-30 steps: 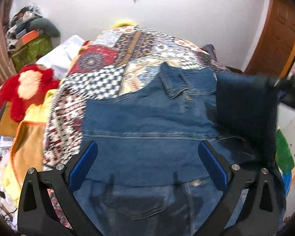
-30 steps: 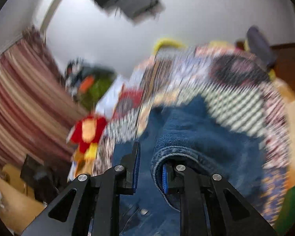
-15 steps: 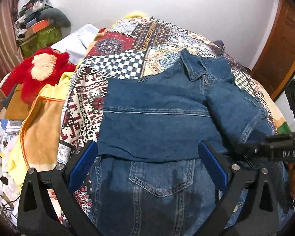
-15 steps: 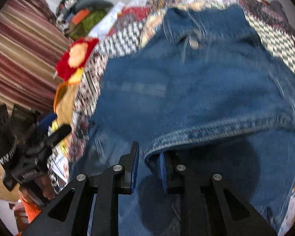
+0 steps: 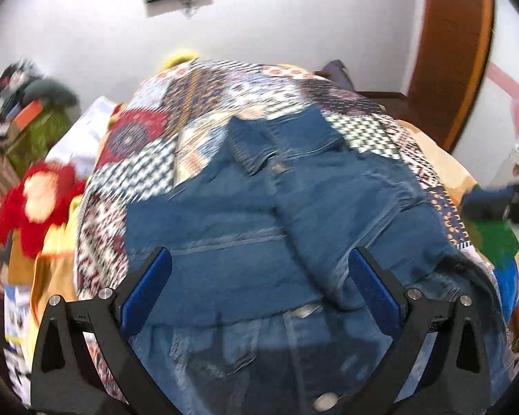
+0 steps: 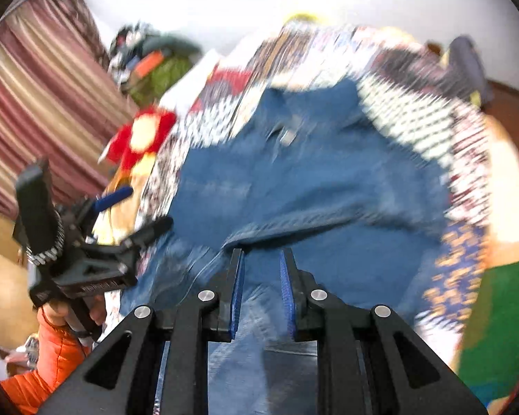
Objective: Fold large clothes
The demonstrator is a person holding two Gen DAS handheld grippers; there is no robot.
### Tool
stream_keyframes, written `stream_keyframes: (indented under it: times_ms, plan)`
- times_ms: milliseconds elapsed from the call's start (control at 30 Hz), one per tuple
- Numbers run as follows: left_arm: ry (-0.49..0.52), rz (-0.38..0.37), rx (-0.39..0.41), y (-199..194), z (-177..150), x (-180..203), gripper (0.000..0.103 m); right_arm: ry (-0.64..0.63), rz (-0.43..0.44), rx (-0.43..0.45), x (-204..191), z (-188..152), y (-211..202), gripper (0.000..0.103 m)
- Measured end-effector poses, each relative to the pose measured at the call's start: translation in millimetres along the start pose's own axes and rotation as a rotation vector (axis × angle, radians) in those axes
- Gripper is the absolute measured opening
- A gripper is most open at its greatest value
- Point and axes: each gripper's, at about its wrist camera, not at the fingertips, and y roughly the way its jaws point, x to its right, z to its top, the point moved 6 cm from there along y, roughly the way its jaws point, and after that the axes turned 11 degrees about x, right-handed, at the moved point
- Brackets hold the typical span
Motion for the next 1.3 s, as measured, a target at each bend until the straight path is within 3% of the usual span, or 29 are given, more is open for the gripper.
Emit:
stream_keyframes:
  times_ms: [167,433,500,633,700,733,800,867,967,1100,1300]
  plan:
    - [0.085,-0.092,-0.035,32,18,48,0.103,-0.005,-0.114,0.109,45,19,-42,0.017]
    - [0.234,-0.168,-0.179,104,11,108,0.101,0.082,-0.186,0.056,106,2,-39,0.017]
    - [0.257,-0.178,-0.221,121,3,116,0.084,0.105,-0.188,0.024,116,-8,-30,0.017]
    - [0.284,-0.189,-0.242,140,-7,127,0.078,0.127,-0.196,-0.039,129,-25,-7,0.017]
    - [0.282,-0.199,-0.227,140,-6,128,0.066,0.121,-0.201,-0.078,133,-32,7,0.017]
    - [0.282,-0.193,-0.223,140,-6,127,0.062,0.114,-0.204,-0.088,134,-35,12,0.017]
    - [0.274,-0.192,-0.223,141,-6,123,0.041,0.1,-0.203,-0.115,133,-40,25,0.017]
    - [0.223,-0.219,-0.227,140,-2,114,0.027,0.104,-0.187,-0.138,130,-44,35,0.017]
    - [0.102,-0.276,-0.216,133,10,95,0.015,0.119,-0.171,-0.149,120,-43,43,0.017]
    - [0.024,-0.233,-0.133,112,35,57,0.011,0.065,-0.121,-0.125,94,-34,47,0.017]
    - [-0.079,-0.141,-0.018,71,55,-15,0.01,0.026,-0.145,-0.169,79,-38,64,0.017]
